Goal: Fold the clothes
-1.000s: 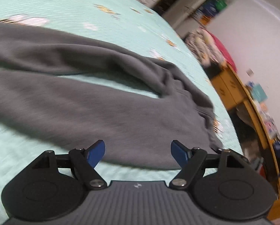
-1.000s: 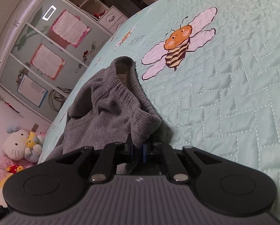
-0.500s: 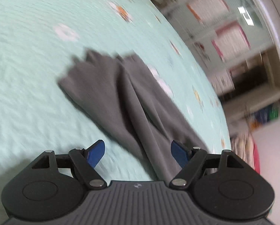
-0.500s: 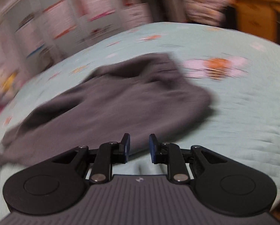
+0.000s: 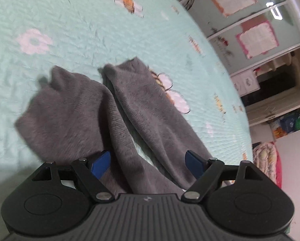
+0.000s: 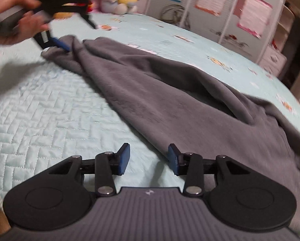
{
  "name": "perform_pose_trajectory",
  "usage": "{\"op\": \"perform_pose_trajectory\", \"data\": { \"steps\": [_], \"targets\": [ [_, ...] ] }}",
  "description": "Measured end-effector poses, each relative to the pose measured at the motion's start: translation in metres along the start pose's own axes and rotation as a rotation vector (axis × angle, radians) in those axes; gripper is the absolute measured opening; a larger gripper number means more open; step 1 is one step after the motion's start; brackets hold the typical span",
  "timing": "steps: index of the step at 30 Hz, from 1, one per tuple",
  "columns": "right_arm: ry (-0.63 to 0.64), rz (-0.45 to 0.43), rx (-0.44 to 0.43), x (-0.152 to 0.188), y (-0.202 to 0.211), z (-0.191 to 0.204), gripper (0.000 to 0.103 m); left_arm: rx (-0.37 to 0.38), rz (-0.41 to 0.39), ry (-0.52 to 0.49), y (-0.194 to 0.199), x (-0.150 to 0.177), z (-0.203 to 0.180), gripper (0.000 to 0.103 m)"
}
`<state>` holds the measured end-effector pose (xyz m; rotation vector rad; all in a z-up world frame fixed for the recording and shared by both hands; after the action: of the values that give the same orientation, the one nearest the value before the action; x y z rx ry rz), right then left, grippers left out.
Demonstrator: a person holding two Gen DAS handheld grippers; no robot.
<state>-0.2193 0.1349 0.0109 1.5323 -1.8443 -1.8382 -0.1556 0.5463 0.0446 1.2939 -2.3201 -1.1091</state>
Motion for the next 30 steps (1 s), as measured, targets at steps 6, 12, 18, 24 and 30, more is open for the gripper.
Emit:
{"op": "perform_pose_trajectory", "data": {
  "steps": [6, 12, 18, 24, 30],
  "targets": [
    [0.083, -0.004, 0.042, -0.014, -0.011, 0.012, 0.047, -0.035, 0.019, 0.035, -0.015, -0.002, 0.006, 0.075],
    [0.087, -0.019, 0.038, -0.03, -0.02, 0.02, 0.047, -0.056, 0.042, -0.031, -0.012, 0.011, 0.007, 0.012],
    [0.19, -0.059, 0.068, -0.04, -0.024, 0.043, 0.048, -0.002, -0.048, -0.152, 0.018, 0.034, -0.002, 0.003],
    [0.289, -0.119, 0.154, -0.057, -0.037, 0.057, 0.055, -0.023, -0.069, -0.273, 0.033, 0.038, -0.028, 0.002],
    [0.165, -0.173, 0.135, -0.1, -0.02, 0.027, 0.01, 0.071, -0.179, -0.528, 0.076, 0.03, -0.086, 0.003]
  ]
}}
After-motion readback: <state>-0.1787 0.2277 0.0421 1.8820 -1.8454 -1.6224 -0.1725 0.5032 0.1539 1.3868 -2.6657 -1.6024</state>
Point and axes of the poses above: each gripper's, at about its wrist camera, not at the fingertips, and y roughly against the way its jaws point, z to its left, x to its underside, the point moved 2 cm from there along -y, roughly the way its jaws point, and after that the axes turned 15 degrees about z, right-handed, at the moved point
